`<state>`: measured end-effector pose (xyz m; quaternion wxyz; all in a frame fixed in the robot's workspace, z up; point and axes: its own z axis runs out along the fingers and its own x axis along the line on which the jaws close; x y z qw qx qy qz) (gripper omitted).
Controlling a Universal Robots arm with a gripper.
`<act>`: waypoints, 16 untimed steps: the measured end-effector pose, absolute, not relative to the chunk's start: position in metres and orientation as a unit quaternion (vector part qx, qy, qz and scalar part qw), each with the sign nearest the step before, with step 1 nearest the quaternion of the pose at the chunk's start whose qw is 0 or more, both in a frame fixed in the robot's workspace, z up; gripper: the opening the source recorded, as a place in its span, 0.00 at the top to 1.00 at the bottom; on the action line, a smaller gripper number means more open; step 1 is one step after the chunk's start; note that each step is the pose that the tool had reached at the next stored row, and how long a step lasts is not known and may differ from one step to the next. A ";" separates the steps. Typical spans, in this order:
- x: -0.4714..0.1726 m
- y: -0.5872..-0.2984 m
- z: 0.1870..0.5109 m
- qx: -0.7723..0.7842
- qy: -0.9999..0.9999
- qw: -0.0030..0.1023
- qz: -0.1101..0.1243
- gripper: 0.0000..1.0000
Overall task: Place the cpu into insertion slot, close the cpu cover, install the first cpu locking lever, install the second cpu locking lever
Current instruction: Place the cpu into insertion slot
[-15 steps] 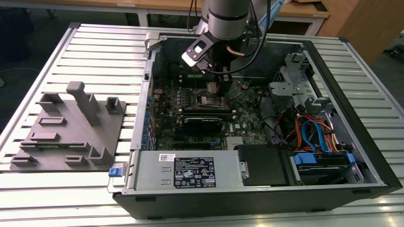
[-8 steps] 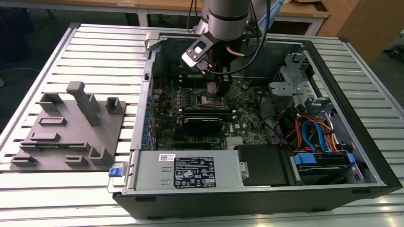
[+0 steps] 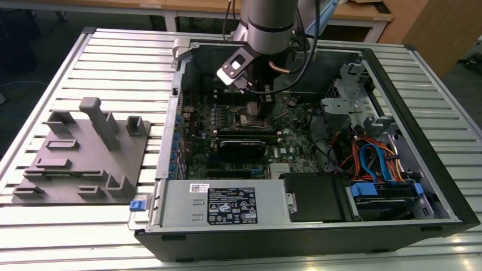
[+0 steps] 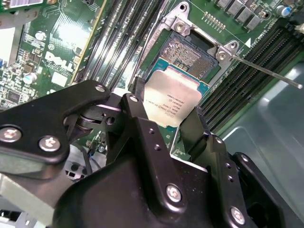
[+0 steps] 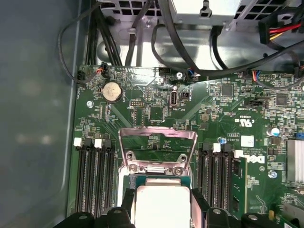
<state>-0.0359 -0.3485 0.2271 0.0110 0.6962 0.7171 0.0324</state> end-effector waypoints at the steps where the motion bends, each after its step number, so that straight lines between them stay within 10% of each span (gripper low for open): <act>1: -0.036 -0.348 0.225 0.696 0.717 0.011 0.032 0.46; 16: -0.044 -0.345 0.208 0.698 0.715 0.011 0.032 0.46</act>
